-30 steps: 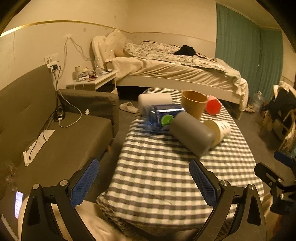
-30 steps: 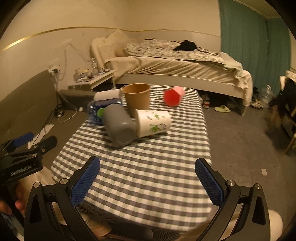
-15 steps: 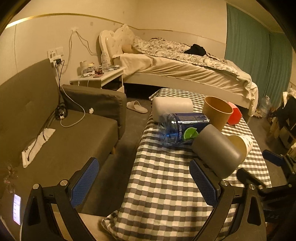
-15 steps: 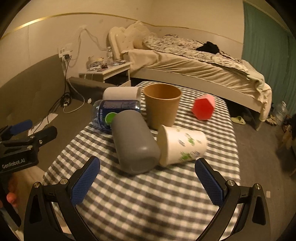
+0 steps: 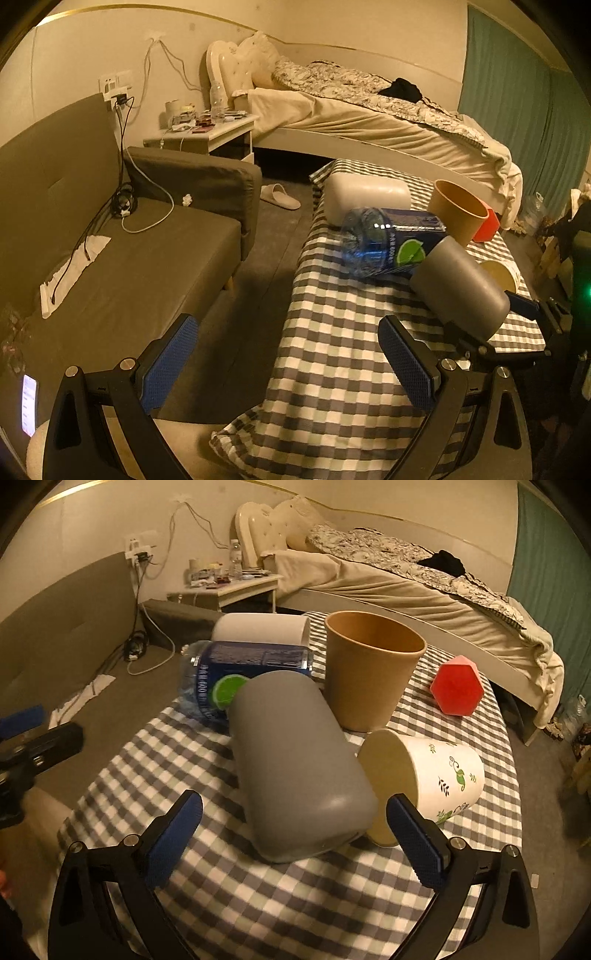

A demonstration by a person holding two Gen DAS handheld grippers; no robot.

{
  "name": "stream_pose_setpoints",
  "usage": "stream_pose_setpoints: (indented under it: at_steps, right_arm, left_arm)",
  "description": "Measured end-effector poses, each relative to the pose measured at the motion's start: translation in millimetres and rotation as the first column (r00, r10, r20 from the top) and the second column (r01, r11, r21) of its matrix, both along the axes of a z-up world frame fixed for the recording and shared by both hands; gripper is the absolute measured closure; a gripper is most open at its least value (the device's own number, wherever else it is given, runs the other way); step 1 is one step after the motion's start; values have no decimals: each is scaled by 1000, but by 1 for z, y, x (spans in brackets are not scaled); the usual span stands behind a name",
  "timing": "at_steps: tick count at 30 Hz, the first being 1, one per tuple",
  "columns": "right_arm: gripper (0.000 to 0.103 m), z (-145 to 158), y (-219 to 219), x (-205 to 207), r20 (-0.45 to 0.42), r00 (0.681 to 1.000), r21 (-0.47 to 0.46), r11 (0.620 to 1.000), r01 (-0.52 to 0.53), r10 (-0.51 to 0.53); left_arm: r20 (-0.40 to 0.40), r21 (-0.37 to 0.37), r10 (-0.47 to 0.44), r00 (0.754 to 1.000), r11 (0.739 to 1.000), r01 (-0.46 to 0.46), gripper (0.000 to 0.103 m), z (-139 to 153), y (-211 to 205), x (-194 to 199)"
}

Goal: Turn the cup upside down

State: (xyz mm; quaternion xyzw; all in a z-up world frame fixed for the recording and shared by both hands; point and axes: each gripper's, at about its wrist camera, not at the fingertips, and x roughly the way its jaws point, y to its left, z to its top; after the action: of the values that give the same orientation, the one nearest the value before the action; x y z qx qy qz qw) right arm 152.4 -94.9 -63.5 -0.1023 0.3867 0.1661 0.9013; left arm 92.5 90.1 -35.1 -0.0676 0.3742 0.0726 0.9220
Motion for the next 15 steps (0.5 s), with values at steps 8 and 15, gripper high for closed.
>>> stream_pose_setpoints:
  at_steps: [8,15]
  right_arm:
    - [25,-8,8,11,-39,997,-67,996,57,-60]
    - [26,-3,-3,-15,-78,987,-69,988,136,-141]
  left_arm:
    - [-7,-25,19,1000,1000,-19,2,-1,15,-3]
    - [21,-24,4,1000,1000,-4,2,5,13,-12]
